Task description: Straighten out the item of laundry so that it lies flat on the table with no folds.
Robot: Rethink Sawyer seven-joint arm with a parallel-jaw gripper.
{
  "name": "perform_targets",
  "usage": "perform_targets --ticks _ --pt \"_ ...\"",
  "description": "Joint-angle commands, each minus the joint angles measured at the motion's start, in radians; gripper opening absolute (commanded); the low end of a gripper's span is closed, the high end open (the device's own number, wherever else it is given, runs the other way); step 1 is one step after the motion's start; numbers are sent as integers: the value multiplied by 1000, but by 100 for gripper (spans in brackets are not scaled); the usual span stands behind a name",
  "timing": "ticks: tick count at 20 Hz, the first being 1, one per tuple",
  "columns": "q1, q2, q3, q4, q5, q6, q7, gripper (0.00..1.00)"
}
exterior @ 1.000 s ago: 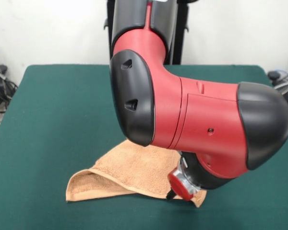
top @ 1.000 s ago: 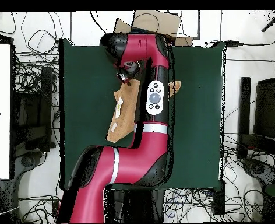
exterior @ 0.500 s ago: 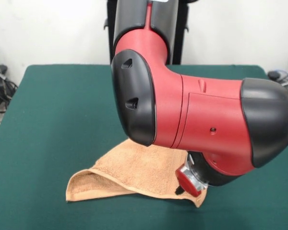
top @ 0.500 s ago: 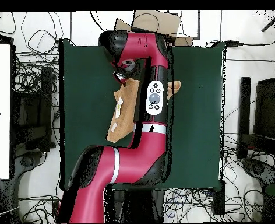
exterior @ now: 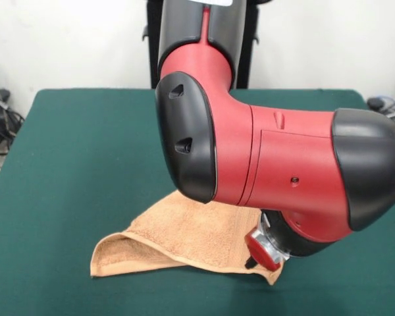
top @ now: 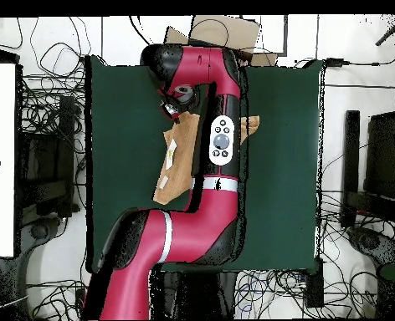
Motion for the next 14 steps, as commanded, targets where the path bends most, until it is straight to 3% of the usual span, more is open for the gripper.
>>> perform_targets --ticks 1,14 --pt "6 6 119 79 -63 -90 114 100" --pt "11 16 84 113 -25 -175 122 100"
